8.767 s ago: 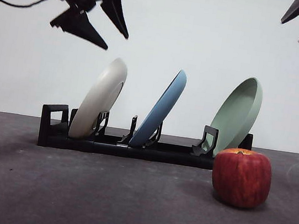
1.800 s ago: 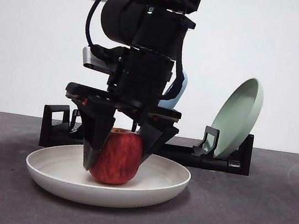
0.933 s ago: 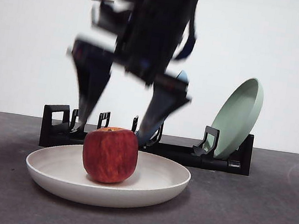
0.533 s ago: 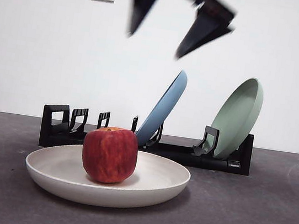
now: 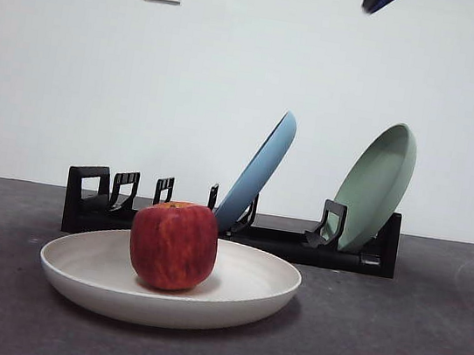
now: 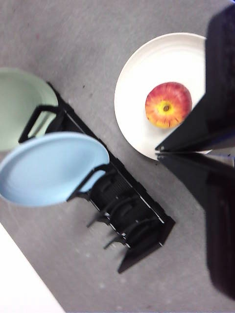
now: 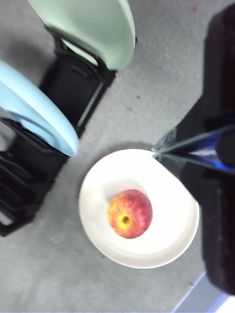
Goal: Take the yellow plate from the plate rack,put the plate on the table,take the apple from the table,put the apple in the plate
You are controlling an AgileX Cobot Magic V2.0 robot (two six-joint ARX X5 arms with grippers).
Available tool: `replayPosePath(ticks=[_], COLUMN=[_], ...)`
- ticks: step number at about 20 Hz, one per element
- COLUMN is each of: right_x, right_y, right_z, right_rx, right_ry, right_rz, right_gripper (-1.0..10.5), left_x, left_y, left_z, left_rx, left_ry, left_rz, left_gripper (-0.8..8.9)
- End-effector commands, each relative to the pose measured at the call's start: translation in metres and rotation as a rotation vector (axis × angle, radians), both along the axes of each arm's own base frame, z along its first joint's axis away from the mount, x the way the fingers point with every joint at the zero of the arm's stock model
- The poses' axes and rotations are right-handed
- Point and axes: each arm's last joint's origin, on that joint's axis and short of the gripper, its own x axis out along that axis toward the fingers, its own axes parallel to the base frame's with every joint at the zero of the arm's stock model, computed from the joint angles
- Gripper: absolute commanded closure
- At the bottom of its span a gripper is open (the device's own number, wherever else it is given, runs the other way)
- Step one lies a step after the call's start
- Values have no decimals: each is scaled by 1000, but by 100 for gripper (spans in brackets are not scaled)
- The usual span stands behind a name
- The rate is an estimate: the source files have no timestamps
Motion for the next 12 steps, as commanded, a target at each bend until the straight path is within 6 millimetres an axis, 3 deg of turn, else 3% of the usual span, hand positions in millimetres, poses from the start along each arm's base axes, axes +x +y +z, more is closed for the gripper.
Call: replayPosePath(ticks=[1, 6, 12], right_x=[-6, -18, -42], right_y=[-6, -14, -31], right_z=[4, -2, -59], right_rx=[12, 46, 141], right_ry=[-24, -71, -127], right_rz=[1, 0, -44], right_gripper=[963, 963, 963], left_x=[6, 9, -15], left_y=[10, 25, 44], left_z=[2, -2, -50], left_rx=[-43, -114, -231], left_ry=[10, 24, -35], left_rz=[3, -6, 47], left_gripper=[821, 821, 821])
